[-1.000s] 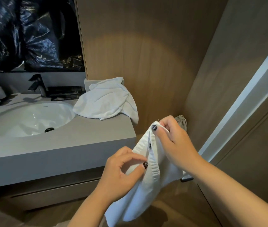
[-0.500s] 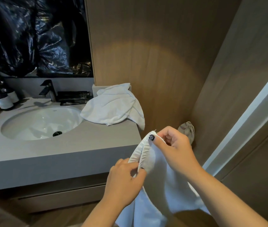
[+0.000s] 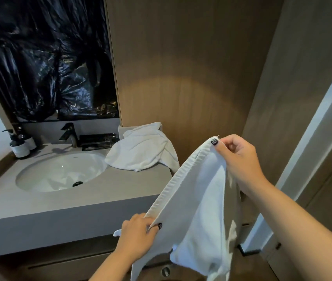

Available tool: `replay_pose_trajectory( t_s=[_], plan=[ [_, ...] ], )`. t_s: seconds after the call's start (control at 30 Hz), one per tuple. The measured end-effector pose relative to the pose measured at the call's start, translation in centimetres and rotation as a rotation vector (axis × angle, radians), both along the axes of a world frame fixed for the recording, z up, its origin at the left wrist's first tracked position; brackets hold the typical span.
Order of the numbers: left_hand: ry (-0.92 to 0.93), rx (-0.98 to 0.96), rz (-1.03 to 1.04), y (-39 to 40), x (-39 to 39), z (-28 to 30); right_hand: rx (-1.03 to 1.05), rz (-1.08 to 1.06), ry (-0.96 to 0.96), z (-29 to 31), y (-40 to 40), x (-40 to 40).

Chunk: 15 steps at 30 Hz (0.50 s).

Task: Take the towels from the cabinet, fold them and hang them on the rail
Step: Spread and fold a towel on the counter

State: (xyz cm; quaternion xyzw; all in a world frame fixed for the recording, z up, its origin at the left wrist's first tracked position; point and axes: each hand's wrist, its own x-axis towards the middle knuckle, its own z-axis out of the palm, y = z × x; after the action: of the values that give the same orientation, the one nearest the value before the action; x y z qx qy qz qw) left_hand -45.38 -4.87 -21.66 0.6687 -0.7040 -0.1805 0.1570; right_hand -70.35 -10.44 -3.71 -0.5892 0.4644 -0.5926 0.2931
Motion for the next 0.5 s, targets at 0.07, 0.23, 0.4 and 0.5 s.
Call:
replay_pose_trajectory(
  t_s=[0.07, 0.23, 0.4, 0.5],
  plan=[
    [-0.049, -0.038, 0.014, -0.2, -0.2, -0.4, -0.022, -0.008, 0.008, 1.2, -0.5, -0.9],
    [-0.008, -0.076, 0.139, -1.3, -1.7, -0.8, -0.033, -0.045, 0.086, 3.2, -2.1, -3.0],
    [0.097, -0.272, 0.097, -2.8, -1.1, 0.4, -0.022, -0.18, 0.173, 4.5, -4.9, -6.9],
    [0.019, -0.409, -0.018, -3.6, -0.1, 0.9, -0.003, -0.247, 0.139, 4.7, -6.2, -8.9]
  ],
)
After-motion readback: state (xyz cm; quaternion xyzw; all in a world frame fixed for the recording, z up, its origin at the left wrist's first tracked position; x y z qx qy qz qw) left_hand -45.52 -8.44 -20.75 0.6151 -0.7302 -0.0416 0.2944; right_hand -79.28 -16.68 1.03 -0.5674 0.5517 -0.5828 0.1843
